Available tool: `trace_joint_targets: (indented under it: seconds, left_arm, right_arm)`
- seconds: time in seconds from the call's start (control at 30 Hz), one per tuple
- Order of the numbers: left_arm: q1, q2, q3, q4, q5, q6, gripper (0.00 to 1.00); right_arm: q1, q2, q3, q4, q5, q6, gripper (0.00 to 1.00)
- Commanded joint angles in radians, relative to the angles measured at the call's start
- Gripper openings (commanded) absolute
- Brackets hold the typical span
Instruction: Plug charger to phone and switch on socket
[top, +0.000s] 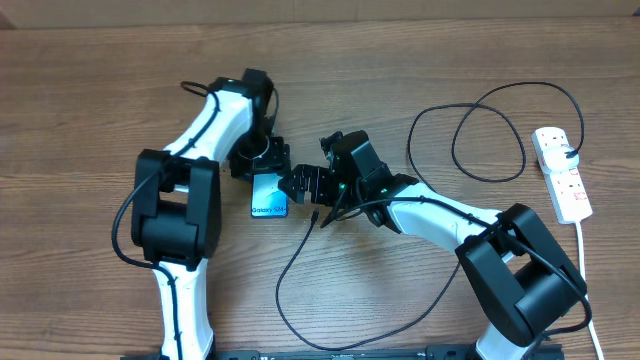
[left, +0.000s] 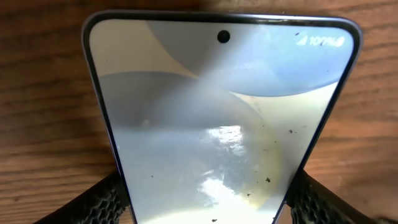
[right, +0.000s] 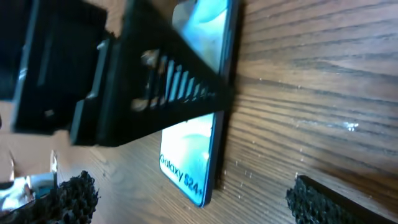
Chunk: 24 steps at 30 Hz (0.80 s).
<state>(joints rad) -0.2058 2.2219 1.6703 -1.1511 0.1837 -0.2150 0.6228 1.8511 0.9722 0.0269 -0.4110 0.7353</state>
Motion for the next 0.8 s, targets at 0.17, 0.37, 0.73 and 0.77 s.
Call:
trace_joint_targets:
  seconds: [0.17, 0.37, 0.73, 0.77]
  left_arm:
    - [0.049, 0.029, -0.041, -0.024, 0.214, 0.12, 0.65]
    - [0.047, 0.029, -0.041, -0.028, 0.236, 0.126, 0.66]
    - [0.039, 0.029, -0.041, 0.007, 0.235, 0.126, 0.91]
    - [0.035, 0.029, -0.041, 0.019, 0.234, 0.126, 0.95]
  right_arm:
    - [0.043, 0.11, -0.005, 0.128, 0.029, 0.094, 1.0]
    - [0.046, 0.211, -0.001, 0.295, -0.023, 0.164, 0.81]
    - [0.044, 0.229, 0.005, 0.266, -0.04, 0.18, 1.0]
    - [0.036, 0.217, 0.005, 0.248, -0.055, 0.177, 1.0]
